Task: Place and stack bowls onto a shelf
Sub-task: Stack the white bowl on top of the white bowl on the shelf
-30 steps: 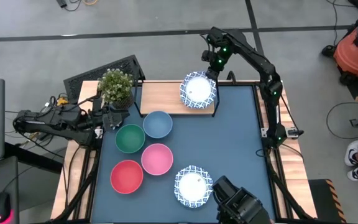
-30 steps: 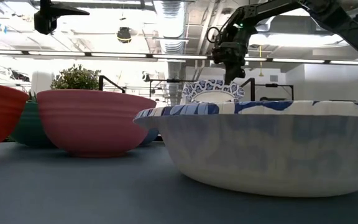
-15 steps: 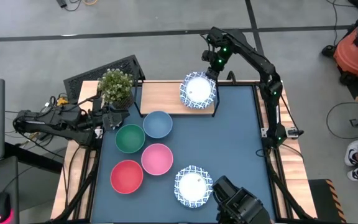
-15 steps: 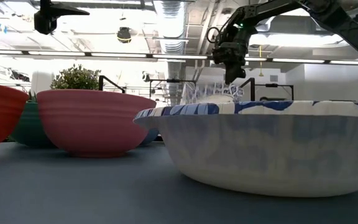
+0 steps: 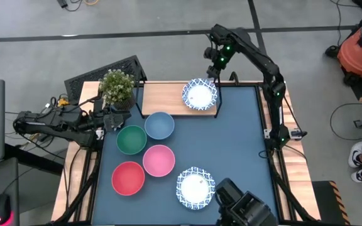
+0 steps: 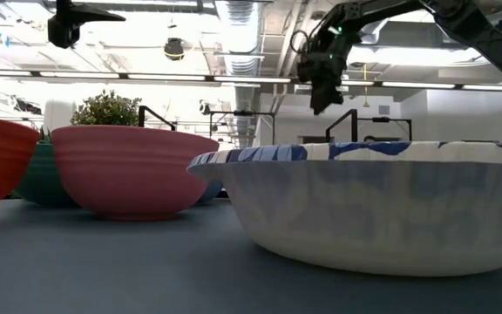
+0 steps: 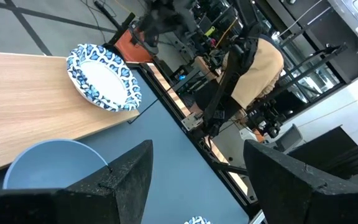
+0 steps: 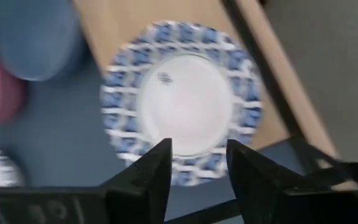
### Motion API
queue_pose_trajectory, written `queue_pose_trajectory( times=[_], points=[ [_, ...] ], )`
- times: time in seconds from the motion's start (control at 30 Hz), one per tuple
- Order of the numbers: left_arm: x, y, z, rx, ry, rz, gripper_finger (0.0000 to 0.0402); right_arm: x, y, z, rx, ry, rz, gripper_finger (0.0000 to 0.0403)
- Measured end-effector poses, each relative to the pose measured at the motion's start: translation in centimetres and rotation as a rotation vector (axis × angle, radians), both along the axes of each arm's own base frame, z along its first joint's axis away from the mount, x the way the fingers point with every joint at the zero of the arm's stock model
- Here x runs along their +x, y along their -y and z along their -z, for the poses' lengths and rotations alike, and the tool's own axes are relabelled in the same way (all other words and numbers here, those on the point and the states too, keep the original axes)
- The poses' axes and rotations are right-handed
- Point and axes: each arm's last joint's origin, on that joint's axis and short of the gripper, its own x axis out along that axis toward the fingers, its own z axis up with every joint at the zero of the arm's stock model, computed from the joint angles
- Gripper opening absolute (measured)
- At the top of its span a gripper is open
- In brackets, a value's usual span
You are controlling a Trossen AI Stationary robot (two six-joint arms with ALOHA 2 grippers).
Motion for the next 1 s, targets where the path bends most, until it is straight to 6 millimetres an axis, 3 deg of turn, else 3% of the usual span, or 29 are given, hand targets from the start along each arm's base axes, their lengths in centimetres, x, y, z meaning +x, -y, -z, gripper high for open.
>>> queue_pose_trajectory(
  times=[0.13, 0.27, 0.47, 0.67, 0.83, 1.0],
  points=[
    [0.0, 0.0, 0.0, 0.0, 0.0, 0.0, 0.0235, 1.2, -2.3, -1.2, 0.063, 0.047, -0.011, 0.0182],
    [0.0, 0.0, 0.0, 0.0, 0.0, 0.0, 0.0235, 4.2, -6.6, -1.6, 0.11, 0.08, -0.147, 0.0181],
    [0.0, 0.0, 0.0, 0.0, -0.001, 0.0, 0.0235, 9.2, -15.5, -1.4, 0.089, 0.076, -0.476, 0.0182],
    [0.0, 0.0, 0.0, 0.0, -0.001, 0.0, 0.0235, 11.4, -23.6, -1.3, 0.0, 0.024, -0.699, 0.0182],
    [0.0, 0.0, 0.0, 0.0, -0.001, 0.0, 0.0235, 11.8, -27.5, -1.2, -0.064, -0.007, -0.789, 0.0182],
    [0.0, 0.1, 0.0, -0.005, 0.0, 0.027, 0.0235, 12.3, -29.4, -0.8, -0.076, 0.006, -0.806, 0.0182]
  ],
)
